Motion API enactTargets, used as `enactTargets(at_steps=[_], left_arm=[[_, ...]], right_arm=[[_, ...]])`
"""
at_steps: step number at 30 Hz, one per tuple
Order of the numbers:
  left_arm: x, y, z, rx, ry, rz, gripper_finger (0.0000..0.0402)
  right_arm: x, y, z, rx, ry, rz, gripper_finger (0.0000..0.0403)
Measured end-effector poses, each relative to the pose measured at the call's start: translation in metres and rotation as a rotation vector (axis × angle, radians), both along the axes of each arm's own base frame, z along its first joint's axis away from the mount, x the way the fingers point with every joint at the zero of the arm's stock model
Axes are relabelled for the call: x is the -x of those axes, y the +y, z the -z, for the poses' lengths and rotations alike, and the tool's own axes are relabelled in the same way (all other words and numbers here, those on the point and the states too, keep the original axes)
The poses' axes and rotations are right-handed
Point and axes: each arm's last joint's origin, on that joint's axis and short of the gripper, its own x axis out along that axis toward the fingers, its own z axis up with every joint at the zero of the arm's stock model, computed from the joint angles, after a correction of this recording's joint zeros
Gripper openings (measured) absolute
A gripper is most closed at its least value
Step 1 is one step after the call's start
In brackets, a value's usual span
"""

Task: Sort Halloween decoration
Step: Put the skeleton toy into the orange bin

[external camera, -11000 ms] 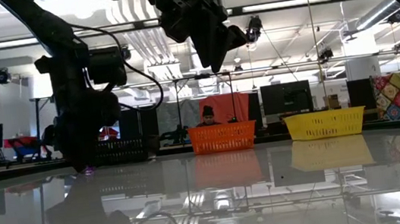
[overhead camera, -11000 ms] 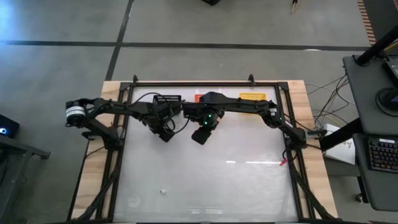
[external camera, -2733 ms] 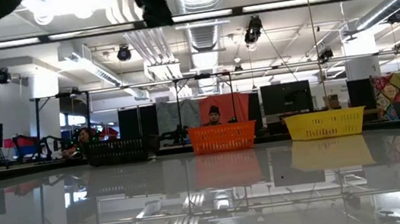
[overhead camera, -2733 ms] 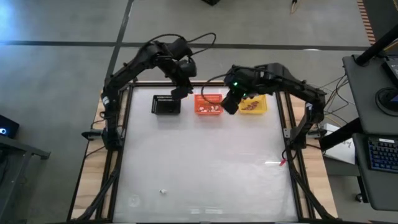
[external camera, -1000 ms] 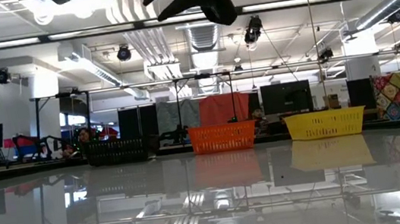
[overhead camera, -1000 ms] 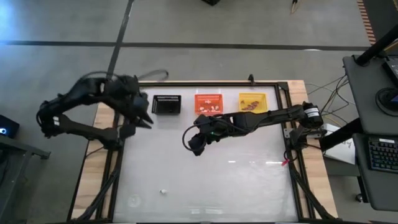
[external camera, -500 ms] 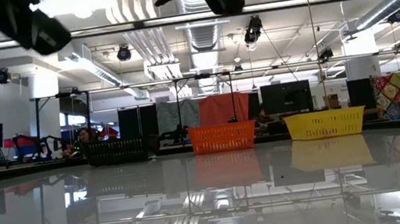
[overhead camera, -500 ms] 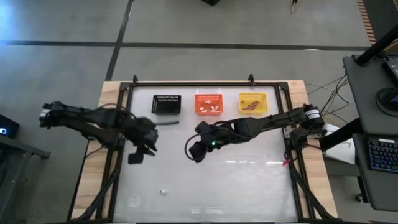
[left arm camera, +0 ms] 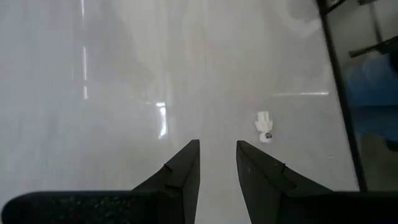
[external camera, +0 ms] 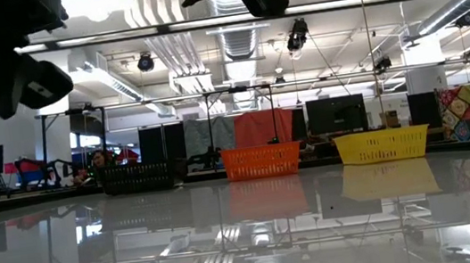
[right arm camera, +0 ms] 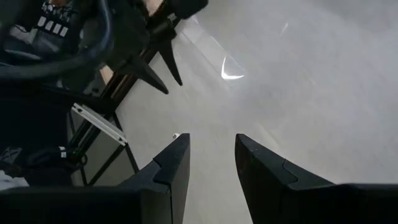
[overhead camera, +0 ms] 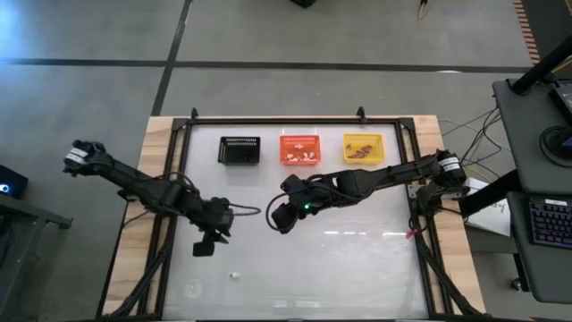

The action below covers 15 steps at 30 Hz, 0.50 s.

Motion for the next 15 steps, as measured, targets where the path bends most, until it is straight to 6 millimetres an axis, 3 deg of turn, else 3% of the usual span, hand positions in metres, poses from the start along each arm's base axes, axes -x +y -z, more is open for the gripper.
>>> enactTargets(at_steps=[15], left_arm=[[-0.021, -0.052, 0.045, -0.037, 0.102, 0.101, 0.0087]], right_arm=[[0.006, -0.001, 0.006, 0.015, 0.091, 0.000, 0.0118]])
